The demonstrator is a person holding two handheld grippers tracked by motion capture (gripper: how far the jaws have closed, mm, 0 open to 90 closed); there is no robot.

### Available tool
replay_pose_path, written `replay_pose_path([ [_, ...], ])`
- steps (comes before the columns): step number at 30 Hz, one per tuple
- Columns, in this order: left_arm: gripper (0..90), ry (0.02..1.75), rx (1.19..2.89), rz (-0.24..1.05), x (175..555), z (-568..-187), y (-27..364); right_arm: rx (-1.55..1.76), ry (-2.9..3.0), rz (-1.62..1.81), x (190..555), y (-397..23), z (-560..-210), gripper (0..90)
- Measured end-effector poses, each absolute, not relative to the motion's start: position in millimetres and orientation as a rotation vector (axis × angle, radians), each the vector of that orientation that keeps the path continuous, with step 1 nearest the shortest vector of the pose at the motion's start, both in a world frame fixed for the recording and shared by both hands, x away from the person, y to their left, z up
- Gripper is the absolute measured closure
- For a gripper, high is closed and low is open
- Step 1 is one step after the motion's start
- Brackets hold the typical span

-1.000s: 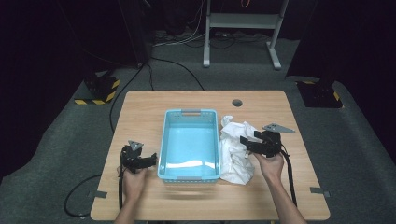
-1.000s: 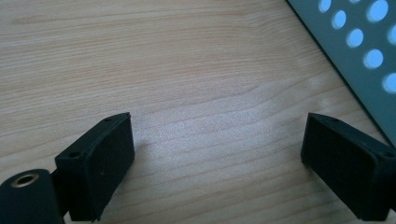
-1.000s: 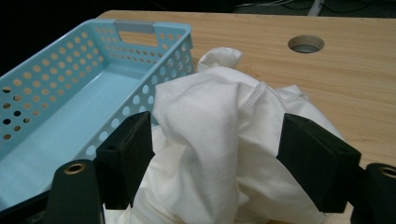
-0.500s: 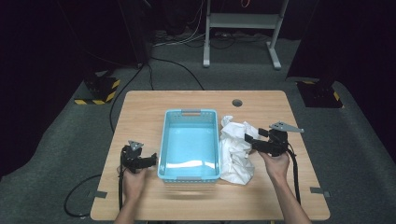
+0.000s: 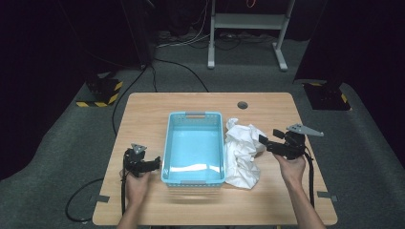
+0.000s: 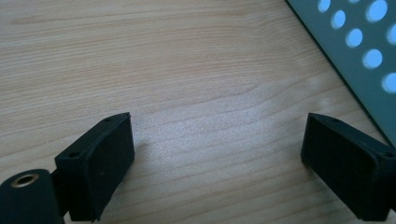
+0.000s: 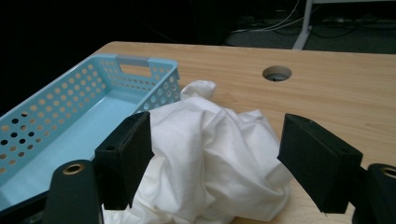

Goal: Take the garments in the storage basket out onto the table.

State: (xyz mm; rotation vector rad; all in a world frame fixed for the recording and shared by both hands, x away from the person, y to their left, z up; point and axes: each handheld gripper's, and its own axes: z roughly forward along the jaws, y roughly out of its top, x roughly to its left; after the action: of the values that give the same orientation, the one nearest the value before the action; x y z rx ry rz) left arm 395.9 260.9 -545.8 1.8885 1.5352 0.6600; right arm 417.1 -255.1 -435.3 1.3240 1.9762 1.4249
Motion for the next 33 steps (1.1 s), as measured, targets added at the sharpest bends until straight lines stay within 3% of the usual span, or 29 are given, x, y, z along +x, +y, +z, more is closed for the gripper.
replay_pose_path([
  [33, 9.7, 1.534, 1.889, 0.661, 395.8, -545.8, 260.9, 1.347, 1.859, 1.433, 394.0, -299.1, -427.3, 25.4],
])
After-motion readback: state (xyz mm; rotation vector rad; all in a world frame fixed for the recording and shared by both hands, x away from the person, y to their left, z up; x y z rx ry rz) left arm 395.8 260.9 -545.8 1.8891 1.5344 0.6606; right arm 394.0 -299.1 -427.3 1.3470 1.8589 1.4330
